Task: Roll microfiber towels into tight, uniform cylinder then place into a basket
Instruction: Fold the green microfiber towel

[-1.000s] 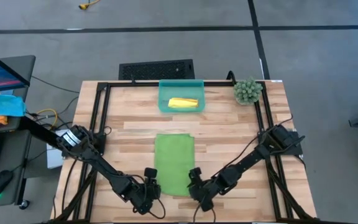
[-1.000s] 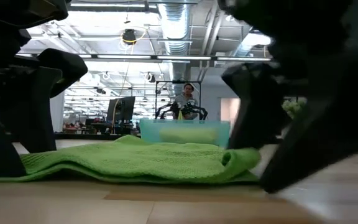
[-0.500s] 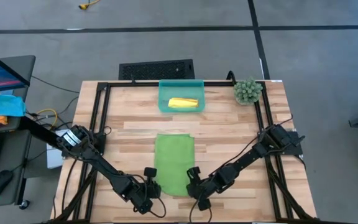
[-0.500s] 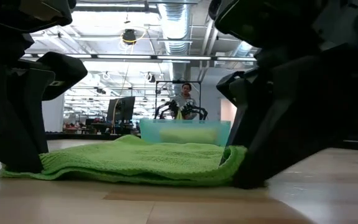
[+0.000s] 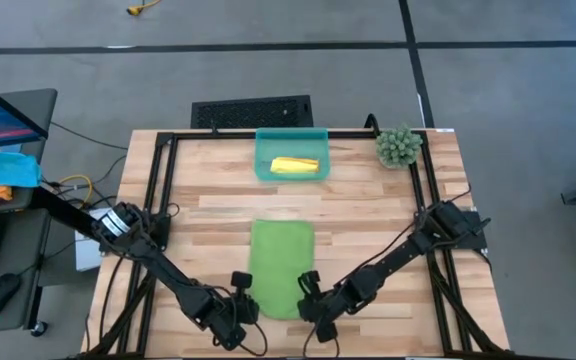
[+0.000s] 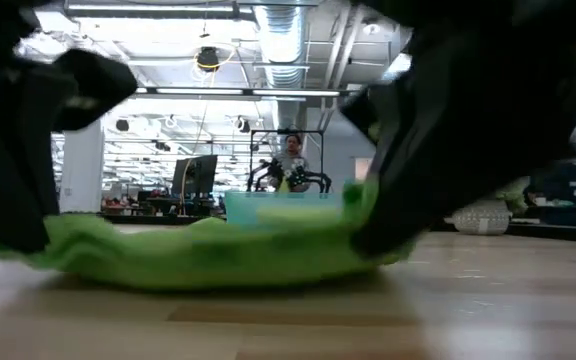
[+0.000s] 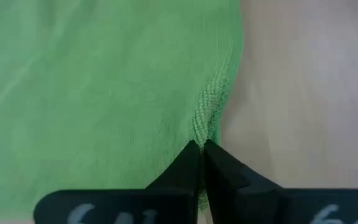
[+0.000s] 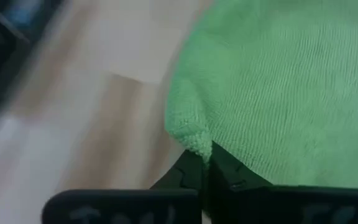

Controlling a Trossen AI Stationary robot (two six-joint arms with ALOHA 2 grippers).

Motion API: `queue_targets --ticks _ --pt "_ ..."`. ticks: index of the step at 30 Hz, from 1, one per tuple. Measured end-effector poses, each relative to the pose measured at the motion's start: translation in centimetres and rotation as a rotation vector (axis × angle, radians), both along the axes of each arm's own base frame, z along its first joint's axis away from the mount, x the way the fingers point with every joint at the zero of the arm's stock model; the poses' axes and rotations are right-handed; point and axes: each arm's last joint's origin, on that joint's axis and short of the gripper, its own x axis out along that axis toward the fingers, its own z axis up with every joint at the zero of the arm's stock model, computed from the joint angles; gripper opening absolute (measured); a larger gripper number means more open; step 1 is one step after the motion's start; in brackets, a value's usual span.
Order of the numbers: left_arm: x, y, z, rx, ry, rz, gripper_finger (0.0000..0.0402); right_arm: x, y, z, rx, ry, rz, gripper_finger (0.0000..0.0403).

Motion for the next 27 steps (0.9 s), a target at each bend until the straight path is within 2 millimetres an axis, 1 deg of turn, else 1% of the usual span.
queue_targets --ticks 3,8,13,16,19,21,23,27 --pt "0.0 -0.5 0.9 0.023 0.020 -0.009 0.0003 -0.1 0.9 1.2 -0.020 0.025 0.018 0.0008" --pt "-0.2 -1.5 2.5 0.068 0.006 -0.021 0.0003 -0.3 2.7 3.1 -0.068 0.004 0.017 0.0018" --pt "-0.3 -2.4 4.5 0.116 -0.014 -0.026 0.0003 -0.7 4.6 5.6 -0.119 -0.016 0.024 0.0008" --pt "-0.4 -2.6 5.8 0.178 -0.026 -0.019 0.0003 -1.2 5.3 6.6 -0.163 -0.030 0.019 0.0006" --pt "-0.5 -2.2 6.7 0.290 -0.042 -0.015 0.0003 -1.6 6.0 7.5 -0.219 -0.064 -0.004 0.0015" --pt "-0.3 -1.6 7.0 0.378 -0.052 -0.008 0.0003 -1.9 5.9 7.5 -0.258 -0.066 -0.036 0.0018" --pt "0.3 -0.6 7.0 0.430 -0.043 0.011 0.0003 -2.0 5.3 7.3 -0.288 -0.041 -0.085 0.0015" --pt "2.0 2.0 6.7 0.429 0.014 0.080 0.0003 -2.0 3.3 6.8 -0.333 0.043 -0.232 0.0006"
